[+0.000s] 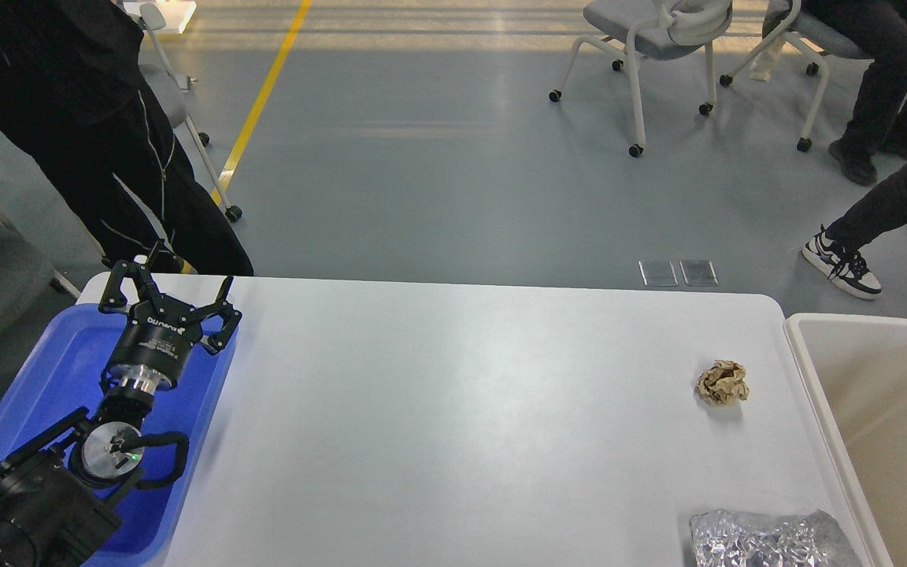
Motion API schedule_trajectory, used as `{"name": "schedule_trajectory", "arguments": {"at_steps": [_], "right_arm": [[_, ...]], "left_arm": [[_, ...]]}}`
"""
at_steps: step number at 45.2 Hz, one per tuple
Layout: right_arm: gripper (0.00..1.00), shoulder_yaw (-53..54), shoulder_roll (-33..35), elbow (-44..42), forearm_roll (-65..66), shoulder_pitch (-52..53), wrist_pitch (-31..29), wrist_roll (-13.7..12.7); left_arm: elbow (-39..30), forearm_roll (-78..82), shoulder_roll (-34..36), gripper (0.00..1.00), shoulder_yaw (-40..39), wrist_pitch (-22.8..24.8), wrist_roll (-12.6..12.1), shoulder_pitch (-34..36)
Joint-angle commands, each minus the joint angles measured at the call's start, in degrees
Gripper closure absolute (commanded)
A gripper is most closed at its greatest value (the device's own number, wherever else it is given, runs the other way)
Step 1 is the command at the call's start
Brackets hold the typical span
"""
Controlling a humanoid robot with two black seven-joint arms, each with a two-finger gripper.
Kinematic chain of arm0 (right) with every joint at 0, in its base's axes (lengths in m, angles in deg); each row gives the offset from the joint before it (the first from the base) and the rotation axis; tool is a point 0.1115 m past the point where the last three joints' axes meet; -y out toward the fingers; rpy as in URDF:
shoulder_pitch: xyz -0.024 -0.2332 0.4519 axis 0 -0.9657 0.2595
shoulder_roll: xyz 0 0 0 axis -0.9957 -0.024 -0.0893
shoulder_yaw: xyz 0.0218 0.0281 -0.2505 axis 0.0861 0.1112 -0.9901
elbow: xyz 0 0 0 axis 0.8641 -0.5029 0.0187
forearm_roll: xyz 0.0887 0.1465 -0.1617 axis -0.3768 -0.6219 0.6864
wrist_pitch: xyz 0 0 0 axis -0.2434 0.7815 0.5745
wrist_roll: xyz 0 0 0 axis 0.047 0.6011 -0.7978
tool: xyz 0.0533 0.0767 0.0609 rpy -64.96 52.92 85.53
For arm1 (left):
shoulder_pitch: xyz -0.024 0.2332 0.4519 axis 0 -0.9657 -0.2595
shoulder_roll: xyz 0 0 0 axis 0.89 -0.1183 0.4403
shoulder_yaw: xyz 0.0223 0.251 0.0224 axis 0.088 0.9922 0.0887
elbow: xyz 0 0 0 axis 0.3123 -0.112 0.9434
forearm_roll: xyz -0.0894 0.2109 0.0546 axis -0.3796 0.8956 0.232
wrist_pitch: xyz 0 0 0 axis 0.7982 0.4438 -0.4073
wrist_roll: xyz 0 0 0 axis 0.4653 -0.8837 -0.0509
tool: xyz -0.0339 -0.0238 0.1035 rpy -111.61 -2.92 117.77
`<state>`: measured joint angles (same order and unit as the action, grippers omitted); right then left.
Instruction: Tidy desktop
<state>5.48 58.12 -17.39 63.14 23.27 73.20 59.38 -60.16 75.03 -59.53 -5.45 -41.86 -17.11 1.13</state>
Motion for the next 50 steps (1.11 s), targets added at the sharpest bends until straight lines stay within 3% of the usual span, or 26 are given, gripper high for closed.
{"name": "schedule_trajectory", "arguments": {"at_steps": [1, 11, 19, 27, 35, 50], "right_arm": [[0.0, 20.2, 1.7, 15.8, 2.4, -5.6, -0.2, 0.2], [0.0, 32.3, -2.9, 28.7, 2.6, -11.3, -0.2, 0.3], [0.0, 46.2, -14.6, 33.6, 8.4, -12.8, -0.2, 0.3], [0.0, 46.8, -23.3, 34.2, 18.7, -12.4, -0.2, 0.4], [0.0, 46.5, -26.7, 35.6, 19.2, -12.4, -0.3, 0.6], [0.0, 44.1, -29.6, 38.9, 19.4, -15.8, -8.6, 5.7]], "left_arm": [[0.0, 0.0, 0.0, 0.0, 0.0, -0.2, 0.0, 0.0], [0.0, -0.1, 0.0, 0.0, 0.0, -0.2, 0.0, 0.0], [0.0, -0.1, 0.0, 0.0, 0.0, -0.2, 0.0, 0.0], [0.0, -0.1, 0.0, 0.0, 0.0, -0.1, 0.0, 0.0], [0.0, -0.1, 0.0, 0.0, 0.0, -0.1, 0.0, 0.0], [0.0, 0.0, 0.0, 0.0, 0.1, -0.1, 0.0, 0.0]]}}
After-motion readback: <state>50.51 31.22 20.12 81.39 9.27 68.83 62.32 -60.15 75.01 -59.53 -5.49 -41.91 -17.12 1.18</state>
